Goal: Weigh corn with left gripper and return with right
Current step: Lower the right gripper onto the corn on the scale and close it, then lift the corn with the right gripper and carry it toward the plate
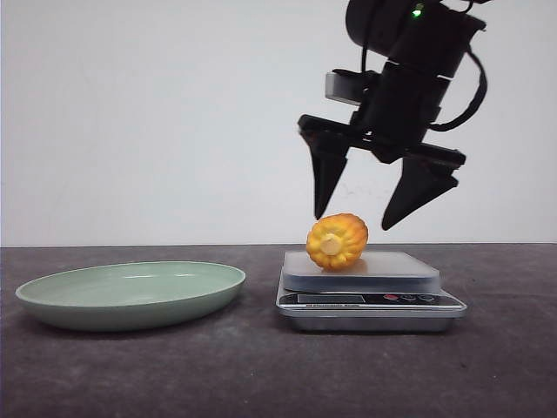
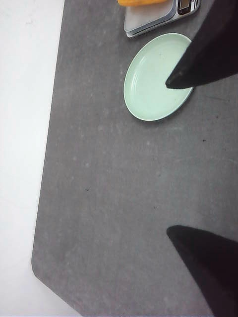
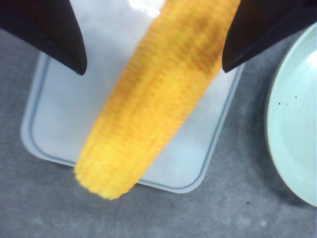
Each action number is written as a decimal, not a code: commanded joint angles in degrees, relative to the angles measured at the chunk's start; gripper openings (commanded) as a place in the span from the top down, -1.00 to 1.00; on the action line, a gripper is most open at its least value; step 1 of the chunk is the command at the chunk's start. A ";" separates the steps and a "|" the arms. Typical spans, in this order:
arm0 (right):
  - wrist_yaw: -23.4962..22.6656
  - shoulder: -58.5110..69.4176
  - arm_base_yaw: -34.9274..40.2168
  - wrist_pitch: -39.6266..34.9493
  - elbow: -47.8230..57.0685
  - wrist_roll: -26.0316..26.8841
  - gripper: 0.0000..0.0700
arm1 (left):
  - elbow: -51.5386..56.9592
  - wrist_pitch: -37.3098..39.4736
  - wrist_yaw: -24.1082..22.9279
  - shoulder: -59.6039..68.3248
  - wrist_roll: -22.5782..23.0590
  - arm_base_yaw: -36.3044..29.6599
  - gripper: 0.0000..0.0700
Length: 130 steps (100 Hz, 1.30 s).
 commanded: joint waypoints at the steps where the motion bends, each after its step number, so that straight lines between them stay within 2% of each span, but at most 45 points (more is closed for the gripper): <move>1: 0.07 1.33 1.09 1.49 1.20 1.88 -0.58 | 0.61 -2.43 0.39 0.52 1.07 -0.17 -0.47; 24: 0.55 2.69 2.82 2.60 1.20 4.61 -0.53 | 0.61 -2.43 0.48 0.52 1.11 -0.17 -0.47; 35: 1.77 3.50 2.86 2.27 1.20 4.98 -0.42 | 0.61 -2.43 0.76 0.52 1.36 -0.17 -0.47; 50: 3.82 3.50 3.15 2.40 1.20 4.98 0.13 | 0.61 -2.43 0.79 0.52 1.95 -0.17 -0.47; 54: 4.24 3.50 3.13 2.32 1.20 4.98 0.38 | 0.61 -2.43 0.79 0.52 1.97 -0.17 -0.47; 62: 4.68 3.50 3.15 1.86 1.20 4.92 1.00 | 0.61 -2.43 0.79 0.52 1.99 -0.17 -0.47; 88: 6.40 2.40 3.91 1.49 1.46 3.98 1.00 | 0.61 -2.43 0.79 0.52 2.34 -0.17 -0.47; 113: 4.48 -6.62 4.81 0.20 1.60 1.38 1.00 | 0.61 -2.43 0.79 0.52 2.32 -0.17 -0.47; 130: 4.17 -10.56 7.43 -5.51 6.67 0.77 1.00 | 0.63 -2.43 0.79 0.52 2.25 -0.17 -0.47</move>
